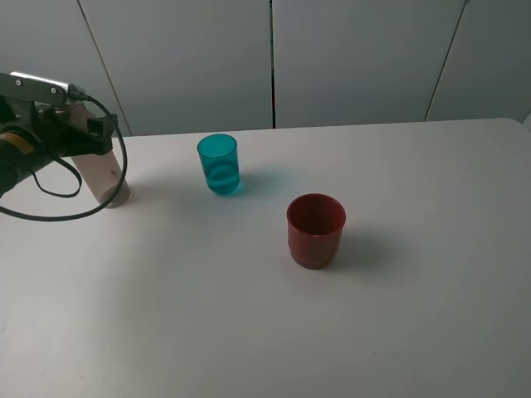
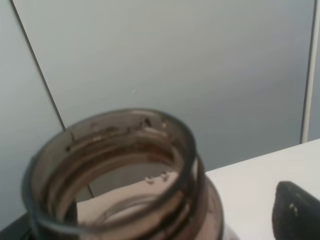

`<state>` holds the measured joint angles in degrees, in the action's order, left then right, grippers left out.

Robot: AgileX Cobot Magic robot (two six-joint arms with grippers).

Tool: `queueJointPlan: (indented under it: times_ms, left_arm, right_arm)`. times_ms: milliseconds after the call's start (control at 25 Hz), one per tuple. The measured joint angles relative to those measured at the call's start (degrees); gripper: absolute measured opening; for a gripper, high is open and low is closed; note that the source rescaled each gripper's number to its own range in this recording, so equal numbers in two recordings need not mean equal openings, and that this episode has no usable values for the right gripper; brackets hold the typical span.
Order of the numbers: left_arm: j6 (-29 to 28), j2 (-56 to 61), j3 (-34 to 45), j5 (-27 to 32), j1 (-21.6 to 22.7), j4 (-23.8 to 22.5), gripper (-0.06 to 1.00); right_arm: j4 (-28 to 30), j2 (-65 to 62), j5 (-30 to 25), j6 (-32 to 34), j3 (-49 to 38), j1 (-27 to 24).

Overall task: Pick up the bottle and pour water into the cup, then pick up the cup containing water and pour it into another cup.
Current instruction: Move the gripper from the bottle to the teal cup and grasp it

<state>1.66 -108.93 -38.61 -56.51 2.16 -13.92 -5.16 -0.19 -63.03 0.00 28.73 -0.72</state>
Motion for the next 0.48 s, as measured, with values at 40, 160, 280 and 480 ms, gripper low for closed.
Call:
queueJointPlan:
  times_ms: [40,160,280,480]
  left_arm:
    - [0.0,0.5,0.0,0.6,0.0,0.0,0.99]
    - [0.0,2.4,0.0,2.0,0.0,0.1,0.99]
    - [0.0,4.4,0.0,3.8,0.0,0.2,0.99]
    - [0.5,8.3,0.1,7.4,0.0,0.2,0.99]
  right_arm:
    - [0.0,0.0,0.0,0.0,0.0,0.0]
    - [0.0,0.0,0.0,0.0,0.0,0.0]
    - [0.0,0.0,0.0,0.0,0.0,0.0]
    - [0.0,0.0,0.0,0.0,0.0,0.0]
